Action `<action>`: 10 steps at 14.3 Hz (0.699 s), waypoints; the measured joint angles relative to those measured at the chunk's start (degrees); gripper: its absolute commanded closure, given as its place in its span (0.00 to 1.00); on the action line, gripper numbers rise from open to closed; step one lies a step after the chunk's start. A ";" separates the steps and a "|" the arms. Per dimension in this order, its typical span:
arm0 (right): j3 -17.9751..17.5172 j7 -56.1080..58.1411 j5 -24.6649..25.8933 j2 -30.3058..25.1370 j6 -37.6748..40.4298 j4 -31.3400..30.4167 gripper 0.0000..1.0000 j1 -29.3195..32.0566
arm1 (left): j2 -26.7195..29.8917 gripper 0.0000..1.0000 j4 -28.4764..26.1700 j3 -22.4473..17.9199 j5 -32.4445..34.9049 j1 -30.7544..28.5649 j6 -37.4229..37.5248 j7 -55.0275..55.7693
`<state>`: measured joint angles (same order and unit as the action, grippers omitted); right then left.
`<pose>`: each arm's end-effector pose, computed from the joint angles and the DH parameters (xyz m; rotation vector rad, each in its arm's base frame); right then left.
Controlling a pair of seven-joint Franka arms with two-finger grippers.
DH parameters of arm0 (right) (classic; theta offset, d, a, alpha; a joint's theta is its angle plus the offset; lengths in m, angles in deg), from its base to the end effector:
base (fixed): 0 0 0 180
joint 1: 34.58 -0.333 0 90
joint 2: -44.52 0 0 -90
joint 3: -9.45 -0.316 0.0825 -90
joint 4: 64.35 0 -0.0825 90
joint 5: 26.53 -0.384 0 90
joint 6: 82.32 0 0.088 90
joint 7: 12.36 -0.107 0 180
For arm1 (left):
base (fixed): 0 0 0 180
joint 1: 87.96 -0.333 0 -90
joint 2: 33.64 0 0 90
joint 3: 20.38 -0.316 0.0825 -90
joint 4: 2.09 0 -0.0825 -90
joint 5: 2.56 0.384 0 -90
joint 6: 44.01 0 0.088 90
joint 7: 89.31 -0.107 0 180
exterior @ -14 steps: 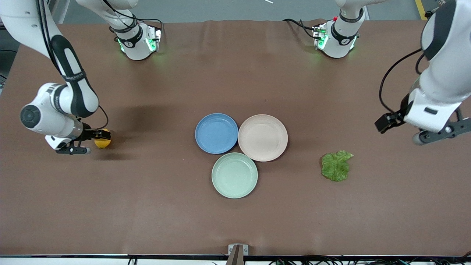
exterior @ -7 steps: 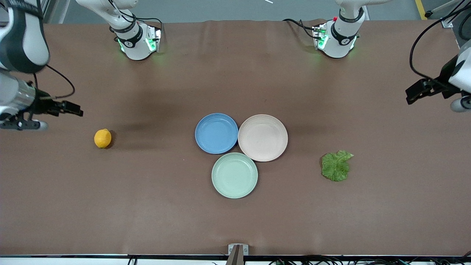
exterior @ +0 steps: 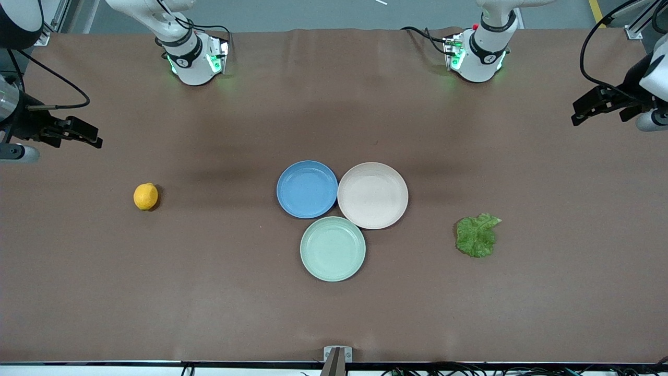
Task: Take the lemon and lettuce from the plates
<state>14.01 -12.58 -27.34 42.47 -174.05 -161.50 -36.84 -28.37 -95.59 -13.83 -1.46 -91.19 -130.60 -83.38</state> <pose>0.5421 -0.0210 0.5878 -3.1215 0.0698 0.0915 0.5186 -0.0309 0.6398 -3.1085 -0.0731 0.0416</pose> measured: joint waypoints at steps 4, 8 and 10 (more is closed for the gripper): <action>0.45 0.00 0.54 0.90 -0.08 7.83 0.00 0.06 | 0.33 0.00 -0.17 0.71 -0.02 0.25 -0.18 0.00; 0.58 0.00 0.56 1.20 0.05 10.79 0.00 0.07 | 0.32 0.00 -0.90 1.68 -0.04 0.28 -1.89 0.00; 0.61 -0.01 0.61 1.51 -0.10 10.95 0.00 0.08 | 0.32 0.00 -1.09 1.71 -0.04 0.26 -2.04 0.00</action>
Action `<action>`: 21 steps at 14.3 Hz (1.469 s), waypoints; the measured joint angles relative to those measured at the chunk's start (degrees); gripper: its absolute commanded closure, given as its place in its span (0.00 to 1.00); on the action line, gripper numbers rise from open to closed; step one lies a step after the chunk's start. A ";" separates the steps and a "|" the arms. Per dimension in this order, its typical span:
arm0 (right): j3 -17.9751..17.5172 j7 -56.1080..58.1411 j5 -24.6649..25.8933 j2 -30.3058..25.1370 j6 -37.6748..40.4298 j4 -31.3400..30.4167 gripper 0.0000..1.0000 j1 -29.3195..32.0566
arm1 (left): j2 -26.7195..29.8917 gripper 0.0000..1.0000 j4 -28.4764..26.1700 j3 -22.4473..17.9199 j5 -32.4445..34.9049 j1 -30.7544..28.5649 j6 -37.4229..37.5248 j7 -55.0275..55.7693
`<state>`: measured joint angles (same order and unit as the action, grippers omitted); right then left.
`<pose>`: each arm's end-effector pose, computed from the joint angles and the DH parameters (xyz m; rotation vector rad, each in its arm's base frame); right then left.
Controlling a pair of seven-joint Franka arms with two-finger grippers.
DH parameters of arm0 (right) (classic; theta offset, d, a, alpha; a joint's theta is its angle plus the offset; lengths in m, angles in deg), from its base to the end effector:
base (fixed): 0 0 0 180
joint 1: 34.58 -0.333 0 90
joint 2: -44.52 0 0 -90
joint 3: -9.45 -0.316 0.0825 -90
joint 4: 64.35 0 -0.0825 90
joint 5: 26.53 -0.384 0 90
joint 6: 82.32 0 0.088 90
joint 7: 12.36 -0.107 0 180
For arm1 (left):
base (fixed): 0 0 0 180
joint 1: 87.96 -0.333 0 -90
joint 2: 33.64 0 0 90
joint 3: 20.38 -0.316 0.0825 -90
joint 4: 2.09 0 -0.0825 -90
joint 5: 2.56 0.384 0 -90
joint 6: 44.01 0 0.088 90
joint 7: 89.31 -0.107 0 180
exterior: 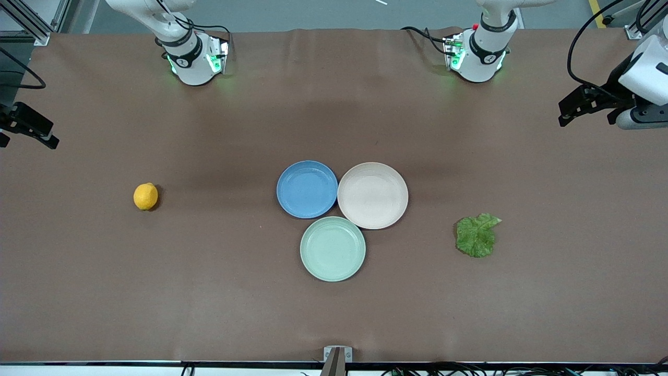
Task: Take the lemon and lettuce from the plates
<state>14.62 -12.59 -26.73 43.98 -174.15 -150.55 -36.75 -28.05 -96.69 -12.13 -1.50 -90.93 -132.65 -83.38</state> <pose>0.5544 -0.0290 0.6641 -3.1341 0.0883 -0.1690 0.5191 -0.0499 0.6366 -3.1085 -0.0193 0.0066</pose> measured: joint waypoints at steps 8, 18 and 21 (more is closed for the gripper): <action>0.13 -0.15 0.00 0.44 -1.47 1.64 0.00 0.05 | 0.00 0.00 -0.01 -0.08 0.00 -0.18 0.24 -0.30; 0.27 -0.16 0.01 0.45 -1.40 2.61 0.00 0.05 | -0.04 0.00 0.37 -0.46 -1.68 -0.40 1.35 -0.30; 0.36 -0.19 0.01 0.45 -1.40 2.61 0.00 0.09 | -0.31 0.00 1.43 -0.55 -2.25 -0.40 2.47 -0.30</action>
